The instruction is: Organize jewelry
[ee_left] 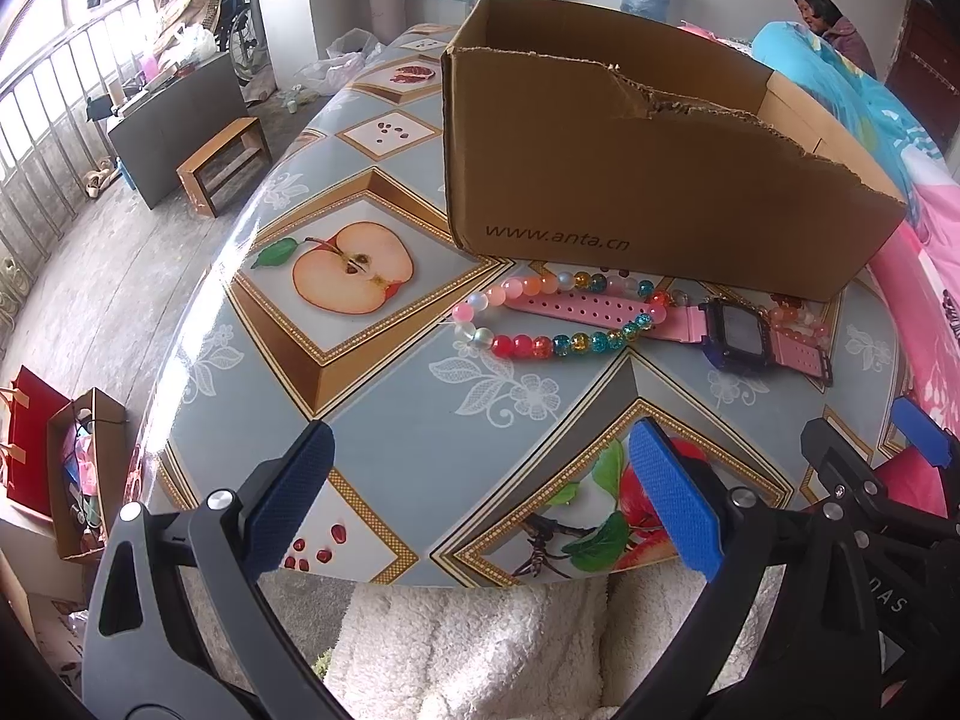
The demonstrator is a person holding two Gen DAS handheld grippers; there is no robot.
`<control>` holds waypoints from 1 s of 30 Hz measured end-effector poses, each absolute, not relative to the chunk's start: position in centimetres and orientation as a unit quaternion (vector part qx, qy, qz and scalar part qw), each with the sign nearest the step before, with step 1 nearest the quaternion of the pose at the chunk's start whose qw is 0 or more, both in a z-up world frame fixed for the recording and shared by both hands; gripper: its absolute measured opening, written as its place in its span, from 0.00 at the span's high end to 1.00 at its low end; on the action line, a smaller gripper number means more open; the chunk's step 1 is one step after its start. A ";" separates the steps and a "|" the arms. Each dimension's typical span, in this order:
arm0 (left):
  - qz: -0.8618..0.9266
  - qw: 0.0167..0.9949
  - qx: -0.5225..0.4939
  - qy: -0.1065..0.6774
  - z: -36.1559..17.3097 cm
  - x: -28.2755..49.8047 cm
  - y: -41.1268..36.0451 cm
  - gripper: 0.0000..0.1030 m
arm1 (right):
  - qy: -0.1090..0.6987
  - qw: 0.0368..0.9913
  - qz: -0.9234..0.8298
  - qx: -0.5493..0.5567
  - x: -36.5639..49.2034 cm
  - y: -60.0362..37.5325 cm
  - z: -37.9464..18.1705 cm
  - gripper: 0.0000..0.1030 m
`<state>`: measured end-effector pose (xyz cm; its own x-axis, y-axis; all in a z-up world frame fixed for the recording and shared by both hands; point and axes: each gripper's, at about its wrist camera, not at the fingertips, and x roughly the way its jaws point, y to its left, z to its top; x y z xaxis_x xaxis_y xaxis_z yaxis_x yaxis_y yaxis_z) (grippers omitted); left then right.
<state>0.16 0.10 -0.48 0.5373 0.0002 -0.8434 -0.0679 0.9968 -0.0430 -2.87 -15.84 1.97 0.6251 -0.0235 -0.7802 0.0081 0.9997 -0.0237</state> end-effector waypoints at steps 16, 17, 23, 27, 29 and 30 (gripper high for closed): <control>0.023 0.878 -0.036 0.477 -0.6 0.1 0.4 0.08 | 0.436 0.900 -0.013 -0.019 -2.6 -15.3 2.4 0.06; 0.023 0.878 -0.036 0.477 -0.6 0.1 0.5 0.08 | 0.436 0.899 -0.013 -0.020 -2.6 -15.3 2.4 0.06; 0.023 0.878 -0.036 0.477 -0.6 0.1 0.5 0.08 | 0.440 0.898 -0.014 -0.024 -2.5 -15.2 2.4 0.06; 0.024 0.877 -0.035 0.478 -0.5 0.1 0.4 0.08 | 0.441 0.897 -0.014 -0.025 -2.4 -15.1 2.3 0.06; 0.024 0.877 -0.035 0.478 -0.5 0.1 0.4 0.08 | 0.442 0.897 -0.014 -0.026 -2.4 -15.1 2.3 0.06; 0.024 0.877 -0.034 0.478 -0.5 0.1 0.4 0.08 | 0.442 0.897 -0.014 -0.026 -2.4 -15.2 2.3 0.06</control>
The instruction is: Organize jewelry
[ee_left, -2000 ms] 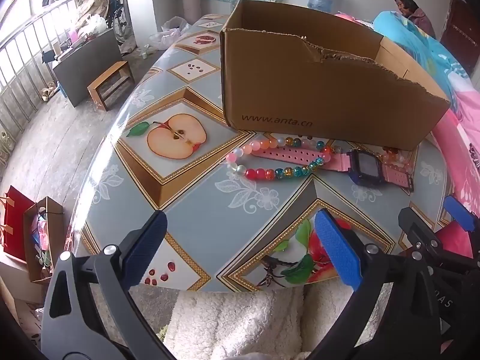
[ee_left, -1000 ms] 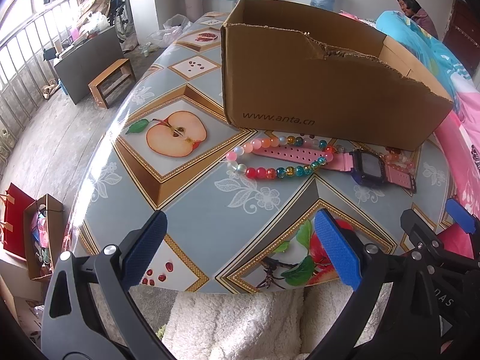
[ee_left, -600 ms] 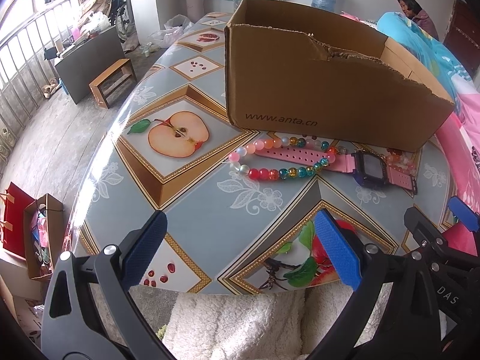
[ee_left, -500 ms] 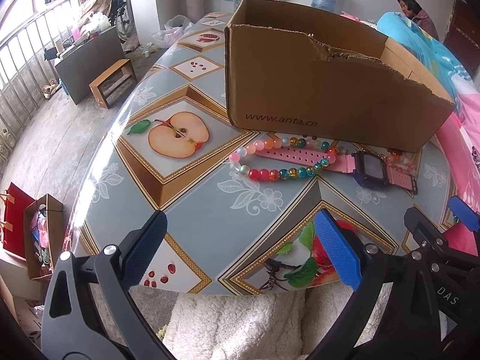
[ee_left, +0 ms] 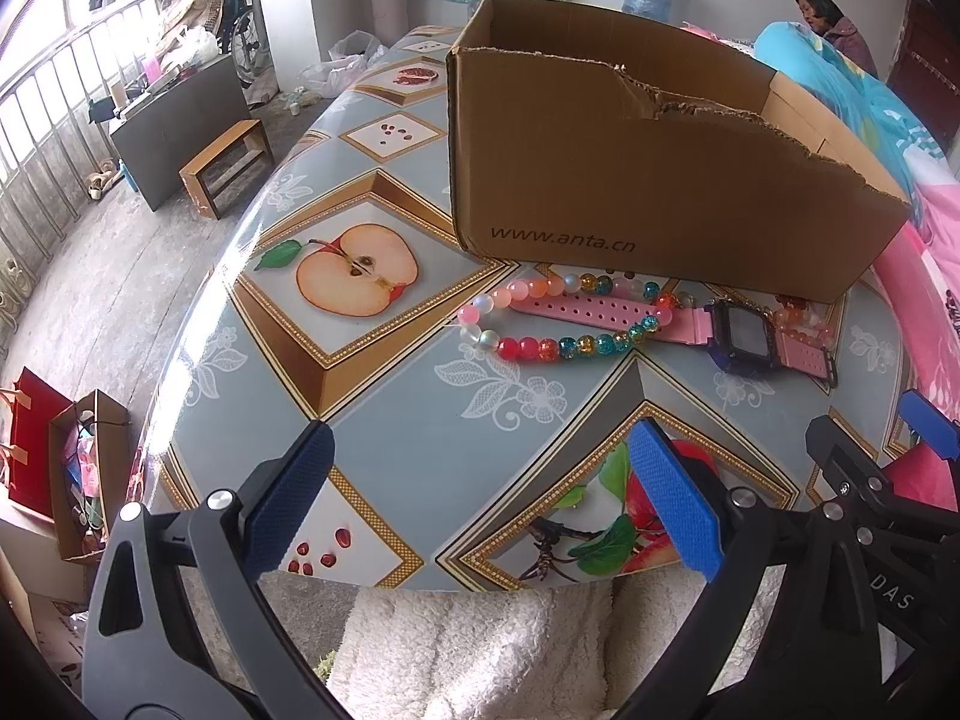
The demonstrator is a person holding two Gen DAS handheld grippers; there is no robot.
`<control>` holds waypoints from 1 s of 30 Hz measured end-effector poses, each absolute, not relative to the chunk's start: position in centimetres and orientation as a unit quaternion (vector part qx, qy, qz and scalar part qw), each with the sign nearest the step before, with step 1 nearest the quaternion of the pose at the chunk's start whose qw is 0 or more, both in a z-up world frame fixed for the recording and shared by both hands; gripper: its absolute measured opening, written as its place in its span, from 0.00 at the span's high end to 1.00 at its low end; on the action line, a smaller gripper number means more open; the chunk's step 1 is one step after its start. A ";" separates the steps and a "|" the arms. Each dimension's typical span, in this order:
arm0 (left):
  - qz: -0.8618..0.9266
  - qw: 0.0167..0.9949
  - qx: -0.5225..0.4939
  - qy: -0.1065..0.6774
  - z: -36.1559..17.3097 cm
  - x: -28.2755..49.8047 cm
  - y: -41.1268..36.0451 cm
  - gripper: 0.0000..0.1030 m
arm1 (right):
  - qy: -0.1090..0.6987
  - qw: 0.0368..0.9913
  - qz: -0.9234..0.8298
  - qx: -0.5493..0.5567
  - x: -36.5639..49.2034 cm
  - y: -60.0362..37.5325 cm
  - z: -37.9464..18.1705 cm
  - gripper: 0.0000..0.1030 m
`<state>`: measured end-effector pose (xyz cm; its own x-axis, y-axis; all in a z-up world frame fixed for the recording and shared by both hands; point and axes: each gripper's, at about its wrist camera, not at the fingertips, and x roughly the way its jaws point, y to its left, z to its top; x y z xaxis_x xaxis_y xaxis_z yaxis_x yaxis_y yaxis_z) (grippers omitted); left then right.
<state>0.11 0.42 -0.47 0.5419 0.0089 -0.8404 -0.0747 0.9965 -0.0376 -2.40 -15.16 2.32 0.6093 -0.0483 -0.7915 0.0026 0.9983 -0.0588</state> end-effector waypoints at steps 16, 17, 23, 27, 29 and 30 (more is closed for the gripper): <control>0.022 0.879 -0.035 0.474 -1.2 0.4 0.6 0.08 | 0.428 0.904 -0.007 -0.006 -2.5 -16.1 2.5 0.06; 0.019 0.881 -0.036 0.472 -1.2 0.4 0.7 0.08 | 0.423 0.906 -0.004 -0.005 -2.5 -16.1 2.7 0.06; 0.005 0.902 -0.035 0.430 -0.9 0.7 1.8 0.08 | 0.401 0.916 0.007 -0.001 -2.5 -16.0 3.1 0.06; -0.002 0.918 -0.029 0.395 -0.5 1.7 2.3 0.08 | 0.391 0.920 0.018 -0.007 -2.3 -15.7 3.2 0.11; -0.003 0.922 -0.024 0.386 -0.5 2.5 2.2 0.08 | 0.388 0.922 0.022 -0.013 -2.1 -15.5 3.1 0.12; -0.003 0.923 -0.019 0.383 -0.6 3.0 2.1 0.09 | 0.386 0.922 0.024 -0.016 -1.9 -15.4 3.0 0.12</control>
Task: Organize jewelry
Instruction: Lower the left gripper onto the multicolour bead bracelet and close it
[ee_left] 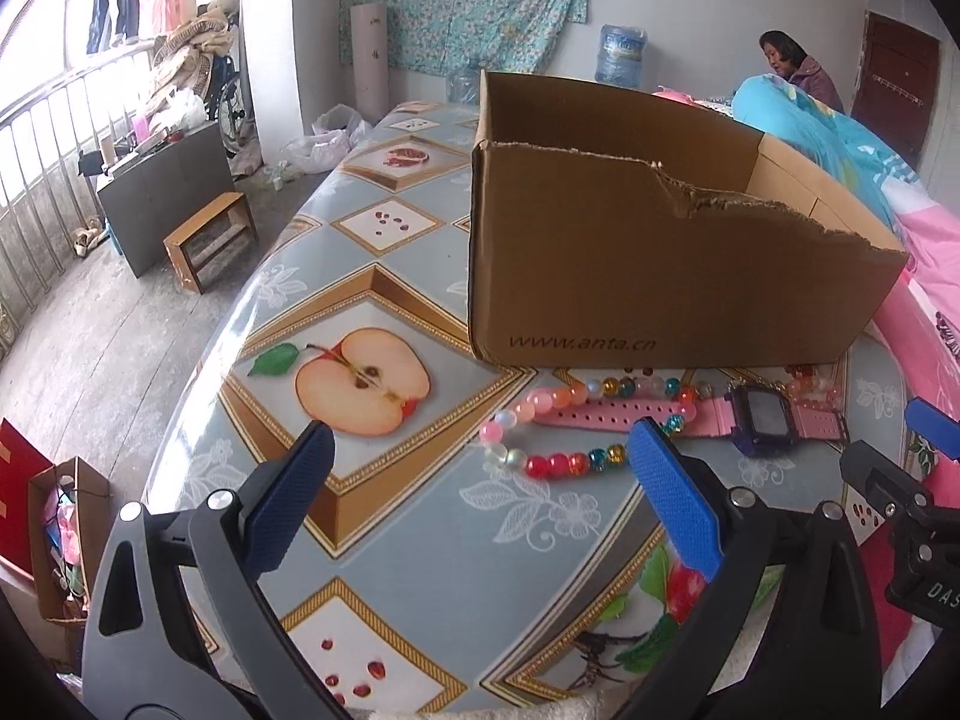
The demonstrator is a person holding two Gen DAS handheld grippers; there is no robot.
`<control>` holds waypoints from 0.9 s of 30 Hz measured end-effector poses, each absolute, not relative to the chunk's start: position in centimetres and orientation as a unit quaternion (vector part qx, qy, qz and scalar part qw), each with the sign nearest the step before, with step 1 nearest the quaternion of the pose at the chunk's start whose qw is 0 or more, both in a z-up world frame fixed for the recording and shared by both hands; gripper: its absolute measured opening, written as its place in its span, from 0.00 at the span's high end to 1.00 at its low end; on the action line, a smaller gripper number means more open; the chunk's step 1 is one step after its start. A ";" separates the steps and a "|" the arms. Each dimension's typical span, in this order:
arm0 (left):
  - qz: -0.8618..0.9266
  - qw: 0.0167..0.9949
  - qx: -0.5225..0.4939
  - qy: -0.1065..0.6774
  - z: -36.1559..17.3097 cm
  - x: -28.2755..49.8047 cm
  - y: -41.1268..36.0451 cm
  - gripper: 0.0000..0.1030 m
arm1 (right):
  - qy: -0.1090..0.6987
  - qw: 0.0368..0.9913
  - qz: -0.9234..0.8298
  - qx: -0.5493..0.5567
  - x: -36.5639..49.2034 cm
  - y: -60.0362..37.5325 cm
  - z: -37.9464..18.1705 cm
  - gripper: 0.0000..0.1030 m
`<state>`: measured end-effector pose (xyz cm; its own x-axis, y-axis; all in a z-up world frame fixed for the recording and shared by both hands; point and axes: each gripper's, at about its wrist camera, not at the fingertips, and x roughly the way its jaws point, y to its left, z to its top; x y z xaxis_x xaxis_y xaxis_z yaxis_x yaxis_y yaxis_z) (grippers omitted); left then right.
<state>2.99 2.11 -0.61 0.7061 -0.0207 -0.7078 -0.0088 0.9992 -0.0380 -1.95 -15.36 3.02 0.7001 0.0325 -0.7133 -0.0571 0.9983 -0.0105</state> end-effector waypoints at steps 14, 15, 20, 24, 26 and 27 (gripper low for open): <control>-0.030 0.898 0.064 0.434 -3.2 4.3 1.1 0.44 | 0.385 0.921 0.050 -0.027 -0.3 -14.6 1.8 0.21; -0.032 0.896 0.064 0.437 -3.2 3.9 1.4 0.44 | 0.385 0.921 0.054 -0.027 -0.2 -14.6 1.8 0.23; -0.043 0.888 0.050 0.455 -3.0 2.2 2.9 0.44 | 0.384 0.919 0.084 -0.015 0.1 -13.9 2.1 0.30; -0.055 0.887 0.042 0.457 -3.0 1.5 3.9 0.49 | 0.403 0.905 0.134 0.017 0.4 -12.7 2.0 0.38; -0.066 0.888 0.038 0.453 -3.0 1.3 4.0 0.54 | 0.421 0.893 0.156 0.035 0.7 -12.0 1.7 0.42; -0.073 0.889 0.031 0.450 -2.9 1.4 4.1 0.57 | 0.427 0.889 0.163 0.037 0.8 -11.5 1.5 0.44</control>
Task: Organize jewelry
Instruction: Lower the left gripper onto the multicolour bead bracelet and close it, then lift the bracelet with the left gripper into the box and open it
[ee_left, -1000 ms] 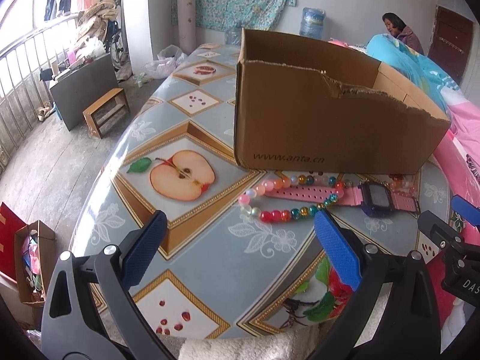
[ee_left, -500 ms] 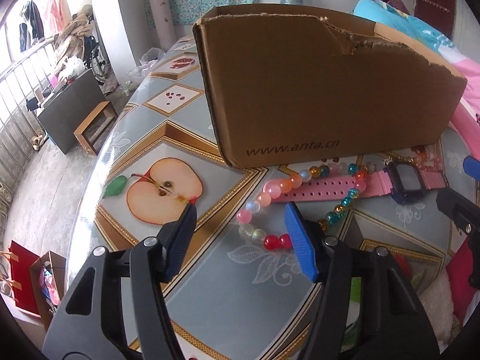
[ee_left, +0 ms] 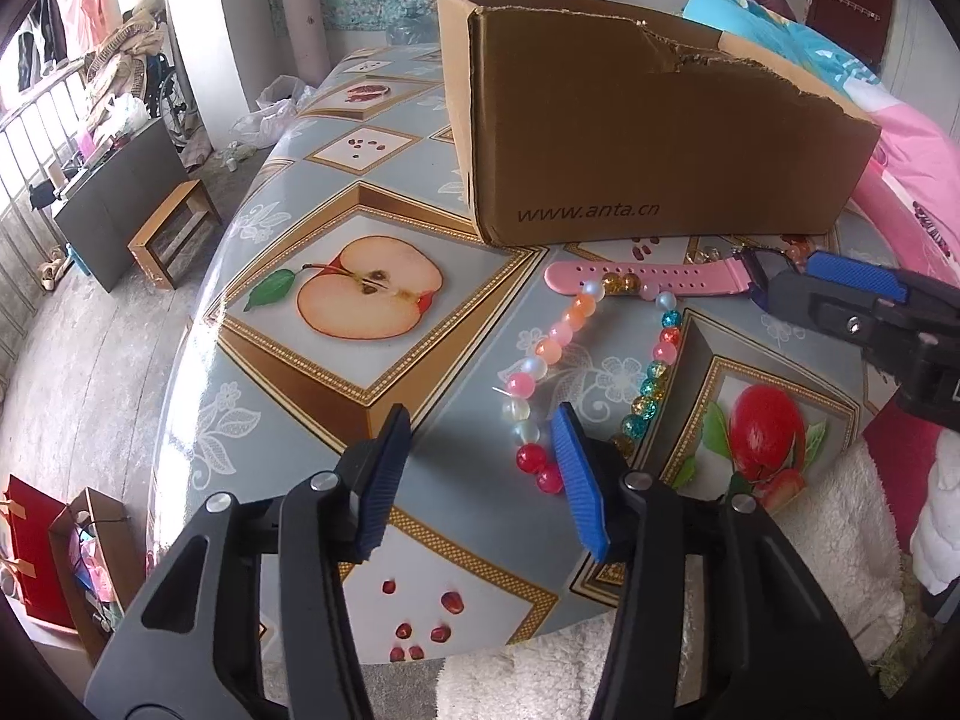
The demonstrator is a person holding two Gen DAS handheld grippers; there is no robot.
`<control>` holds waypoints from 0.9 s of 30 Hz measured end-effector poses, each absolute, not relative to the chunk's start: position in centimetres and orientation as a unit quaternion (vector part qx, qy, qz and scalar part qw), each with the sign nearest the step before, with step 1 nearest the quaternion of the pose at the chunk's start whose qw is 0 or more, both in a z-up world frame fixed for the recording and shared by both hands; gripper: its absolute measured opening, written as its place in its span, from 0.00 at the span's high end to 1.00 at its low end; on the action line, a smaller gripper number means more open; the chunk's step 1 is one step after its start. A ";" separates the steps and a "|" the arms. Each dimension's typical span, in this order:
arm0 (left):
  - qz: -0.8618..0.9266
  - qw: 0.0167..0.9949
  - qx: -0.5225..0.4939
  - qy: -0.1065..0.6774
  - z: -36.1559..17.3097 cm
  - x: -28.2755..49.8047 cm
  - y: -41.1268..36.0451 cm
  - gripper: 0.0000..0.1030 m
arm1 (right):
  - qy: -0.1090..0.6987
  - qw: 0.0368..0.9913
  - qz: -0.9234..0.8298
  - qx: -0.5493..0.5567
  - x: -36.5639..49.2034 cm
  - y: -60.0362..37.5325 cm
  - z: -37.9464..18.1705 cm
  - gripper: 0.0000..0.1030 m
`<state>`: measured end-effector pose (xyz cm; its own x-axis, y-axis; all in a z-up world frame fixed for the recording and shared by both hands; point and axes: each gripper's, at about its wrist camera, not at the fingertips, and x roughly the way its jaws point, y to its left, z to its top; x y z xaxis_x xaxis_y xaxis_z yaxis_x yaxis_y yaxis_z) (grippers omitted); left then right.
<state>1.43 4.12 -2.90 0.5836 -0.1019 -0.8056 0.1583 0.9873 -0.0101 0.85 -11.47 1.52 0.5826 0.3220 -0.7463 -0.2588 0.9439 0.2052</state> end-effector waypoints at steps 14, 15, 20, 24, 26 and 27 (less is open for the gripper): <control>-0.133 0.885 0.073 0.440 -3.1 4.0 2.8 0.72 | 0.490 0.856 0.165 0.001 3.9 -5.6 -0.6 0.62; -0.133 0.886 0.075 0.438 -3.2 4.0 2.7 0.76 | 0.489 0.858 0.160 -0.009 4.0 -5.1 -0.7 0.63; -0.143 0.884 0.073 0.439 -2.9 4.1 2.6 0.92 | 0.496 0.855 0.148 -0.029 4.0 -3.7 -0.7 0.90; -0.157 0.886 0.039 0.433 -1.3 3.4 3.4 0.92 | 0.496 0.854 0.158 -0.007 3.8 -4.1 0.1 0.90; -0.165 0.891 0.024 0.423 0.3 2.7 3.7 0.92 | 0.485 0.859 0.166 -0.002 3.3 -4.4 1.4 0.90; -0.171 0.893 0.011 0.417 1.2 2.3 4.0 0.92 | 0.479 0.861 0.170 0.000 2.8 -4.9 2.1 0.90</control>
